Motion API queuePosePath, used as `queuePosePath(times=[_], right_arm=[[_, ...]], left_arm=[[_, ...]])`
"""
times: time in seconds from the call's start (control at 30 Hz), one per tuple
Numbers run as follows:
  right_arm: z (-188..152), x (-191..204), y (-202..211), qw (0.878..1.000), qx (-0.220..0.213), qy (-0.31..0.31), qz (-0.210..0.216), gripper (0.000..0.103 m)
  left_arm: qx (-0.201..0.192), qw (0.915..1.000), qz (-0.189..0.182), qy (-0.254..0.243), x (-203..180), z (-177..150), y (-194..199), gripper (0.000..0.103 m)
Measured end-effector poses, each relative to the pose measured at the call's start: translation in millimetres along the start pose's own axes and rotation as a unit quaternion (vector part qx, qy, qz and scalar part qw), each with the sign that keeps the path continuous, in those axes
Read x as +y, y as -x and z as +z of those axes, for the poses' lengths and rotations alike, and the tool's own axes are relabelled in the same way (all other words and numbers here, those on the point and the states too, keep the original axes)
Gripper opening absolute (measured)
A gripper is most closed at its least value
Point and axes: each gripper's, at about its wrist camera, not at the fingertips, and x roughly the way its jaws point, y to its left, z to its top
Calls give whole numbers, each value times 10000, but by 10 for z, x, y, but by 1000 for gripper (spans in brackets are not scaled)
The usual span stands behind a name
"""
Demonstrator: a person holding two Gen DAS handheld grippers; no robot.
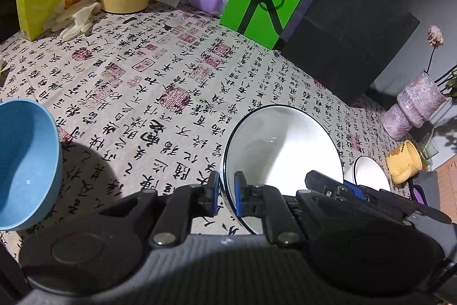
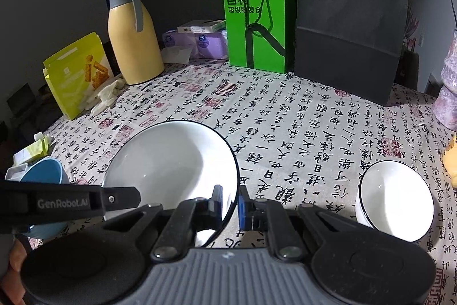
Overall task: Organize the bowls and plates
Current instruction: 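Lift the gripped white bowl with both grippers and carry it toward the blue bowl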
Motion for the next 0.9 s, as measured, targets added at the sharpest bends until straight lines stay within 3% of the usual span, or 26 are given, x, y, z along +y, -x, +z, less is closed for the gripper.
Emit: queuePosePath(times=[0.9], right_arm=[[-1,612,284,9994,-199,280,-37,10]], left_arm=[[-352,9990,-150,220,483,-30,516,11]])
